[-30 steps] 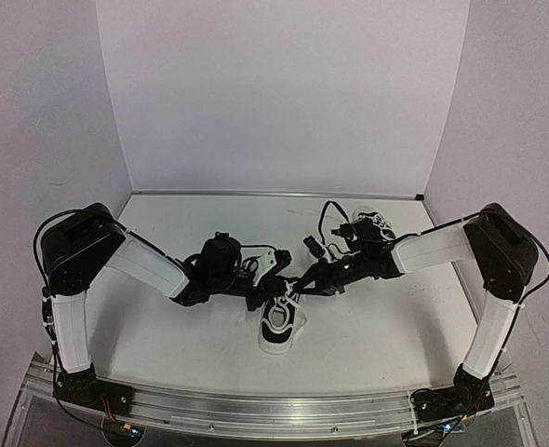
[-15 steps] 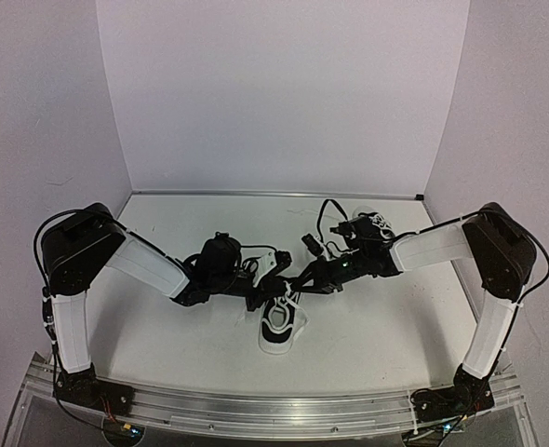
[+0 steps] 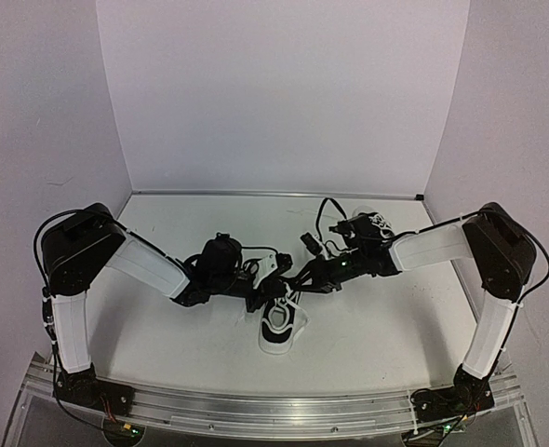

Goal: Tie the shoes

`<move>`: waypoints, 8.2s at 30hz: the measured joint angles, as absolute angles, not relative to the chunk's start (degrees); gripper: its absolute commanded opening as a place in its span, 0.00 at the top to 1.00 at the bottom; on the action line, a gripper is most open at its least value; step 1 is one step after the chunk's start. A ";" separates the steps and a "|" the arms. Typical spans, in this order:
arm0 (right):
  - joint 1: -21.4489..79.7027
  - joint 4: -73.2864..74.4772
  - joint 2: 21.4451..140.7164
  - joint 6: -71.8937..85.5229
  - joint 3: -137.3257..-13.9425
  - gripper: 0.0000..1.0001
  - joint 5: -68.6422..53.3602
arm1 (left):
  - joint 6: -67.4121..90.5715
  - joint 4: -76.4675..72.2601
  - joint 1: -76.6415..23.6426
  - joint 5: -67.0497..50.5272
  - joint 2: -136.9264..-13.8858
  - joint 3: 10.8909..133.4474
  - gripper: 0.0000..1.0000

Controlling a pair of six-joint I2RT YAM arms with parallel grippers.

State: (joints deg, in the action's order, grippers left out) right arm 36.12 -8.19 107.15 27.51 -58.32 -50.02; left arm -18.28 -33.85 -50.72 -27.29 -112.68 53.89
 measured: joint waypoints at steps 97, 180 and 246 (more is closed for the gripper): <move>40.99 -2.76 102.15 23.43 -59.41 1.00 -35.34 | -40.76 7.47 -45.98 -26.88 -106.15 63.76 1.00; 38.65 -1.18 118.24 22.14 -75.84 1.00 -39.33 | -40.52 7.63 -60.82 -14.61 -102.72 66.30 1.00; 33.93 -2.06 98.64 19.85 -49.95 0.39 -47.37 | -22.35 2.55 -41.41 -29.40 -103.04 64.91 0.46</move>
State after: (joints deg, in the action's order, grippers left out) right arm 33.93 -2.06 98.64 19.85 -49.95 -47.37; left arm -22.35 2.55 -41.41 -29.40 -103.04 64.91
